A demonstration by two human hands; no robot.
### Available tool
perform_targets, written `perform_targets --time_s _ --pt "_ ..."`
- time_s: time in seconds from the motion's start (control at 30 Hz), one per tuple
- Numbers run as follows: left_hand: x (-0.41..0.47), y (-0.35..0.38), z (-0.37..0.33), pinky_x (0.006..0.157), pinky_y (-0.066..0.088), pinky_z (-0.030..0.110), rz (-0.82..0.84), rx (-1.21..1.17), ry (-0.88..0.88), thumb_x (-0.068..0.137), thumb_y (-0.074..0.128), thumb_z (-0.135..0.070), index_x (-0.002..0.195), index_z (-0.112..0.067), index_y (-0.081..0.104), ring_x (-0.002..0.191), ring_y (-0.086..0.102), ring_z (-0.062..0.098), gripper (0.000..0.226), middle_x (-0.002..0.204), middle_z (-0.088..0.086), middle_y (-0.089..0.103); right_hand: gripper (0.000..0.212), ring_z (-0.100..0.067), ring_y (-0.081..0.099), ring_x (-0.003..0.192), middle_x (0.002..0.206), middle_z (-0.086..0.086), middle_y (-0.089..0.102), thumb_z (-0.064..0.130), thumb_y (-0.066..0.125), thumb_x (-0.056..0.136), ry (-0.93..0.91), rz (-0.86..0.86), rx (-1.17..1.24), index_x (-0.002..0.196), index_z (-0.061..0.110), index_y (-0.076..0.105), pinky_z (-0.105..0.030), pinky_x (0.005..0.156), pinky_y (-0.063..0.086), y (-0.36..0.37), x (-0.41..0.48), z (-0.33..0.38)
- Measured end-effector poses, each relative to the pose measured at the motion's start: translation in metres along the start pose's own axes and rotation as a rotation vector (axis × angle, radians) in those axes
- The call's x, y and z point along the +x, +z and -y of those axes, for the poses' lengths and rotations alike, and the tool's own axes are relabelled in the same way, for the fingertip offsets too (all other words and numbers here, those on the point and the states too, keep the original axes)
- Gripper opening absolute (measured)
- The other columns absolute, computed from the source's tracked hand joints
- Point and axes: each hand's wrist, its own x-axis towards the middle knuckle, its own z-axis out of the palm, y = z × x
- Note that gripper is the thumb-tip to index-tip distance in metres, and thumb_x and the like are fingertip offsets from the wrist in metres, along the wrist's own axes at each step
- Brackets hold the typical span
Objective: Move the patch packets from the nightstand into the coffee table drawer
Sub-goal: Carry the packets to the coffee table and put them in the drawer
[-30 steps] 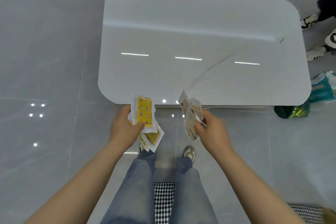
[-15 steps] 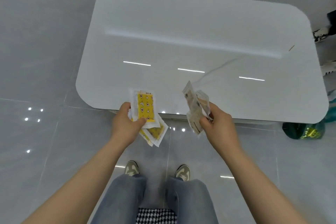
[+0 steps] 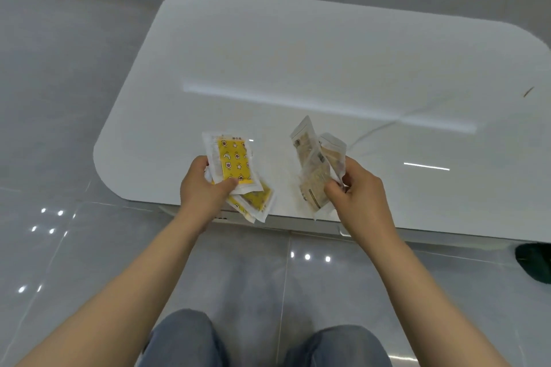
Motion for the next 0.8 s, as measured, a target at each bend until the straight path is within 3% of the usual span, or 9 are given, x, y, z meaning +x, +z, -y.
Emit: perform_targets --time_s 0.07,0.17,0.23,0.37,0.47,0.57,0.67,0.73,0.8 --pt "0.016 0.008 0.012 0.083 0.055 0.042 -0.004 -0.067 0.012 0.077 0.073 -0.010 0.103 -0.020 0.054 0.095 0.063 0.022 0.034 0.101 -0.002 0.064 0.027 -0.001 0.053 0.058 0.069 0.011 0.062 0.010 0.053 0.087 -0.021 -0.015 0.022 0.105 0.027 0.064 -0.012 0.053 0.039 0.011 0.008 -0.015" --pt "0.039 0.020 0.033 0.086 0.053 0.041 -0.026 -0.120 0.043 0.075 0.076 -0.014 0.102 -0.023 0.056 0.098 0.064 0.022 0.035 0.101 -0.005 0.065 0.033 -0.007 0.058 0.067 0.079 0.007 0.066 0.009 0.053 0.086 -0.067 -0.033 0.036 0.107 0.032 0.064 -0.016 0.057 0.044 0.027 0.021 -0.039" --pt "0.054 0.027 0.042 0.086 0.054 0.044 -0.045 -0.158 0.079 0.072 0.078 -0.018 0.100 -0.025 0.058 0.096 0.065 0.022 0.036 0.103 -0.003 0.066 0.035 -0.015 0.057 0.068 0.080 0.000 0.066 0.010 0.054 0.085 -0.103 -0.069 0.064 0.098 0.040 0.062 -0.021 0.058 0.045 0.037 0.028 -0.052" --pt "0.071 0.036 0.048 0.076 0.051 0.031 -0.117 -0.087 0.193 0.075 0.076 -0.020 0.108 -0.016 0.058 0.092 0.062 0.017 0.037 0.100 -0.006 0.064 0.035 -0.011 0.058 0.066 0.079 0.007 0.066 0.004 0.053 0.085 -0.156 -0.141 0.156 0.087 0.038 0.061 -0.018 0.057 0.048 0.045 0.034 -0.069" --pt "0.075 0.039 0.046 0.061 0.037 0.014 -0.150 0.042 0.239 0.078 0.074 -0.027 0.110 -0.015 0.057 0.089 0.054 0.012 0.038 0.096 -0.011 0.058 0.031 -0.011 0.061 0.072 0.082 0.010 0.068 0.004 0.054 0.085 -0.111 -0.168 0.187 0.092 0.032 0.064 -0.023 0.060 0.053 0.042 0.032 -0.072" --pt "0.073 0.040 0.043 0.058 0.031 0.010 -0.150 0.126 0.276 0.080 0.073 -0.034 0.112 -0.013 0.057 0.089 0.049 0.009 0.042 0.100 -0.009 0.055 0.026 -0.010 0.062 0.071 0.081 0.008 0.068 0.003 0.054 0.085 -0.095 -0.195 0.196 0.095 0.025 0.065 -0.020 0.058 0.052 0.039 0.027 -0.073" --pt "0.066 0.039 0.043 0.057 0.032 0.010 -0.130 0.183 0.317 0.080 0.071 -0.040 0.108 -0.013 0.060 0.086 0.050 0.008 0.040 0.098 -0.008 0.058 0.023 -0.015 0.064 0.079 0.085 0.004 0.069 0.004 0.054 0.086 -0.090 -0.212 0.203 0.095 0.022 0.065 -0.029 0.064 0.055 0.039 0.019 -0.074" --pt "0.058 0.035 0.045 0.060 0.033 0.009 -0.123 0.220 0.331 0.081 0.069 -0.042 0.107 -0.013 0.061 0.087 0.052 0.009 0.040 0.101 -0.006 0.060 0.023 -0.016 0.064 0.079 0.085 0.002 0.069 0.005 0.054 0.086 -0.092 -0.220 0.206 0.096 0.022 0.065 -0.032 0.066 0.056 0.038 0.008 -0.074" --pt "0.047 0.029 0.047 0.073 0.040 0.019 -0.150 0.266 0.360 0.080 0.070 -0.042 0.108 -0.014 0.058 0.099 0.056 0.017 0.042 0.110 -0.001 0.059 0.023 -0.014 0.064 0.075 0.083 0.002 0.069 0.004 0.054 0.086 -0.098 -0.223 0.199 0.094 0.023 0.065 -0.029 0.064 0.056 0.034 -0.004 -0.073"
